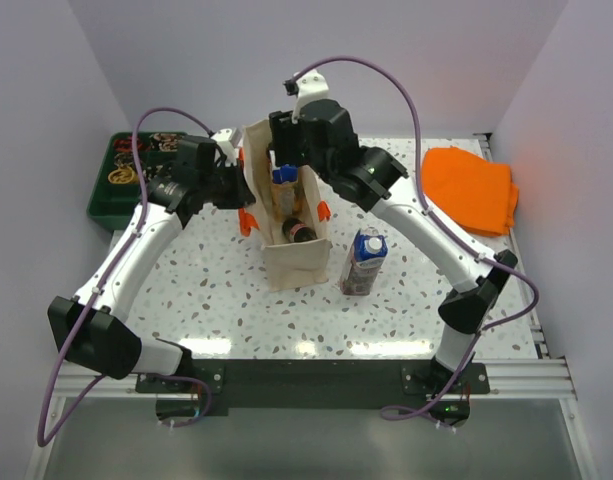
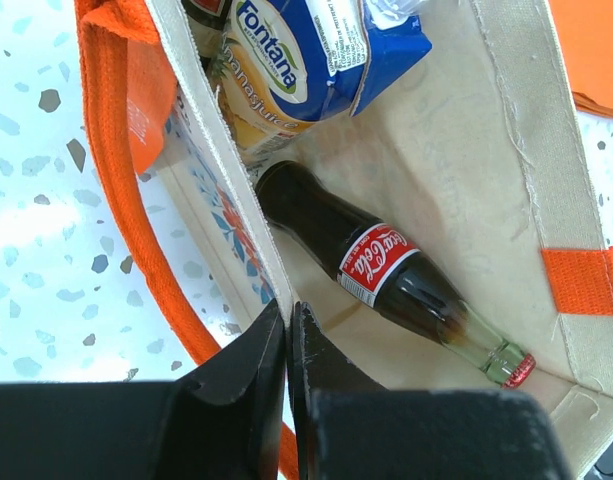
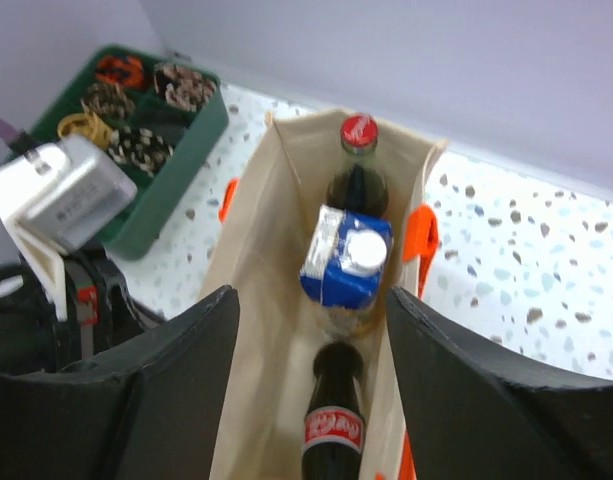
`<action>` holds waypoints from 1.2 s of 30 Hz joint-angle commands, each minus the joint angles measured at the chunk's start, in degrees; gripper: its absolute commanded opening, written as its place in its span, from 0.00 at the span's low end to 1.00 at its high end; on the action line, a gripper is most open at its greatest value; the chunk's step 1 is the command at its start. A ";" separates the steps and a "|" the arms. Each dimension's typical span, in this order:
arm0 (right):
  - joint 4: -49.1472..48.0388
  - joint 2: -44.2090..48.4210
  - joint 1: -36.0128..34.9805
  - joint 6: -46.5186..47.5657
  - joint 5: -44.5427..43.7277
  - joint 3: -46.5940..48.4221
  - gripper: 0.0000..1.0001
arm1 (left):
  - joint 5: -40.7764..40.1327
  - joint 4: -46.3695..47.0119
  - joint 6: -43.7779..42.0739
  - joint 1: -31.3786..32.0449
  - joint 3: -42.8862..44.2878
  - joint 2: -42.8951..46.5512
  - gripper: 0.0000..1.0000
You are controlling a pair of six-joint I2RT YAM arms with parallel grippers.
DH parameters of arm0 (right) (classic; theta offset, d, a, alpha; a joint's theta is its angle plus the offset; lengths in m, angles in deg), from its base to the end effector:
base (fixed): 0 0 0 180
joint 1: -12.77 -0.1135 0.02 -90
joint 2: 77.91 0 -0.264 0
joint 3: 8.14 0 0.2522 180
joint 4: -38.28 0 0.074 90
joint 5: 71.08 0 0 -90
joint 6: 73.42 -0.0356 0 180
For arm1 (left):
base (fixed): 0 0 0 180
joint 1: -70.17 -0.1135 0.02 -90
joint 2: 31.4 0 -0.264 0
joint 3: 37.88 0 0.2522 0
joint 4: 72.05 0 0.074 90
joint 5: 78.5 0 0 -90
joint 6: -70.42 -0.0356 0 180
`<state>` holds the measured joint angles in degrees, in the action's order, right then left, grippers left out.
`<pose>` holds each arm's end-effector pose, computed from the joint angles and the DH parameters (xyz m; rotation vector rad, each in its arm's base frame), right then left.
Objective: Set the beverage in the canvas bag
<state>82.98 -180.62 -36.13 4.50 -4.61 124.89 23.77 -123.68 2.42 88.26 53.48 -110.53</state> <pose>0.2731 0.2914 0.4719 -0.2915 1.7936 0.3843 0.2835 -0.1006 0.3571 0.0385 2.3133 -0.6077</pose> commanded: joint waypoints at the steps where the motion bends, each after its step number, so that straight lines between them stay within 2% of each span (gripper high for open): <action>1: 15.78 -1.25 -0.14 -1.02 2.96 5.61 0.65 | 1.53 2.36 0.50 0.20 1.23 1.09 0.14; 4: 22.47 -1.61 -0.14 -1.19 4.80 7.82 0.66 | 1.88 2.27 0.33 0.19 1.50 1.09 0.18; 7: 26.09 0.14 -0.05 -1.63 5.42 6.08 0.66 | 2.40 2.18 0.06 0.20 1.67 1.00 0.19; 12: 28.65 3.05 -0.23 -2.25 7.70 2.21 0.66 | 4.42 2.10 -1.26 0.28 1.41 0.91 0.23; 17: 33.92 1.82 -0.23 -2.34 10.69 3.43 0.66 | 6.09 3.06 -2.84 0.20 0.71 1.26 0.28; 24: 34.45 2.00 -2.42 -0.32 12.54 1.24 0.66 | 7.50 4.73 -3.72 0.20 -0.61 2.23 0.42; 31: 35.77 -1.17 -5.32 -0.49 11.23 1.24 0.65 | 6.80 4.73 -4.33 0.20 -0.70 2.05 0.43; 36: 34.46 -1.43 -5.41 -2.42 12.62 -3.85 0.65 | 4.78 4.47 -4.60 0.19 -0.87 2.76 0.44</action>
<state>117.47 -181.13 -41.62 3.23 6.52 124.51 29.41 -121.08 -0.75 88.26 52.85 -110.11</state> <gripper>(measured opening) 0.655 0.434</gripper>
